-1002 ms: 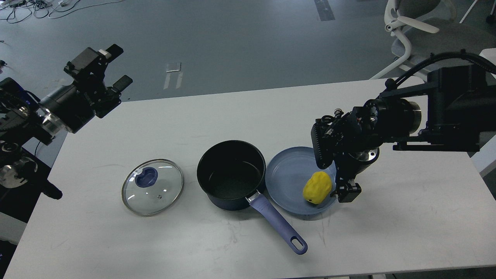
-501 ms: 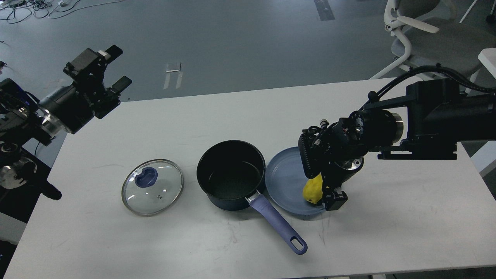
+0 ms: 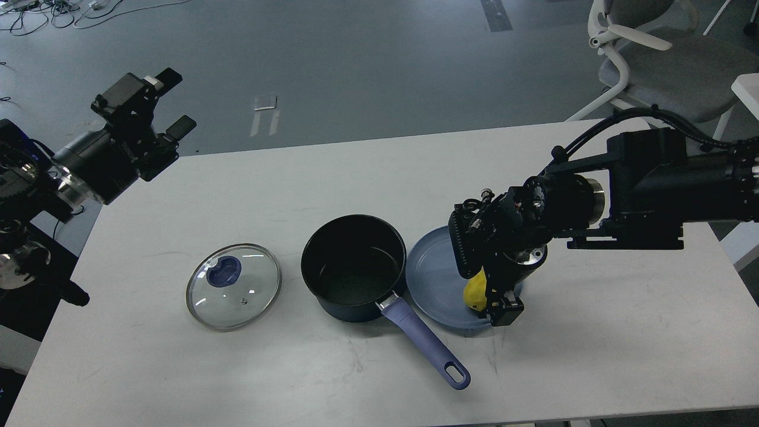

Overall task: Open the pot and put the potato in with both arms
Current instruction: 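Close the right gripper around the yellow potato, then lift the potato and carry it over the open saucepan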

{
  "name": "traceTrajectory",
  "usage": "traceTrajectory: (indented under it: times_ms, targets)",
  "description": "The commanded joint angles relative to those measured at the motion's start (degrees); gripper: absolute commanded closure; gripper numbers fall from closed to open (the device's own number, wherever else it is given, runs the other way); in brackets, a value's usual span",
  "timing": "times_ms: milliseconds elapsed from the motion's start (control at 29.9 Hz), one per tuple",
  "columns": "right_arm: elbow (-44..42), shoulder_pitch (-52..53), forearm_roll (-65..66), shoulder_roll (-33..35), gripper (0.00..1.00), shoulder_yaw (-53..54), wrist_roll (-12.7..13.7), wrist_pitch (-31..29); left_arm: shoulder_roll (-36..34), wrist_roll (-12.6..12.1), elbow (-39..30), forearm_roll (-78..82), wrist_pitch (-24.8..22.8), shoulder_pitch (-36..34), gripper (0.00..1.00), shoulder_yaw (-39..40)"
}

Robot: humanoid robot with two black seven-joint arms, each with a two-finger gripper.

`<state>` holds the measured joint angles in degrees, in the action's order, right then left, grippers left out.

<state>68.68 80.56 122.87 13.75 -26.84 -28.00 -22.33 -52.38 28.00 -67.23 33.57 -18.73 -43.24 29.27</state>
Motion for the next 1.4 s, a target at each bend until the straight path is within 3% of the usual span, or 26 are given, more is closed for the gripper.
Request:
traceTrajectory:
  times_ms: [0, 434, 535, 601, 635, 735, 1103, 1370]
  targets:
    - [0.0, 0.0, 0.0, -0.2, 0.0, -0.1, 0.0, 0.0, -0.1, 0.0, 0.0, 0.0, -0.1, 0.0, 0.02, 0.0]
    - [-0.1, 0.0, 0.0, 0.0, 0.09, -1.0, 0.0, -0.1, -0.1, 0.0, 0.0, -0.1, 0.0, 0.0, 0.02, 0.0]
    - [-0.1, -0.2, 0.0, 0.0, 0.21, -1.1, 0.0, -0.1, -0.2, 0.0, 0.0, -0.1, 0.0, 0.0, 0.02, 0.0]
    - [-0.3, -0.3, -0.1, 0.1, 0.39, -1.1, 0.0, -0.1, -0.2, 0.0, 0.0, -0.1, 0.0, 0.0, 0.02, 0.0]
    - [-0.3, -0.3, -0.1, 0.0, 0.39, -1.1, 0.0, -0.1, -0.2, 0.0, 0.0, -0.1, 0.0, 0.0, 0.02, 0.0]
    - [-0.5, -0.1, -0.2, 0.1, 0.62, -1.1, 0.0, -0.1, -0.2, 0.0, 0.0, -0.1, -0.1, 0.0, 0.02, 0.0]
    - [-0.4, 3.0, -3.0, 0.4, 0.63, -0.8, 0.0, 0.0, -0.2, 0.0, 0.1, -0.2, 0.0, 0.0, 0.02, 0.0]
    - [-0.9, 12.2, -13.3, 0.6, 0.62, -0.5, 0.0, -0.3, -0.1, 0.0, 0.1, -0.3, -0.1, -0.3, 0.02, 0.1]
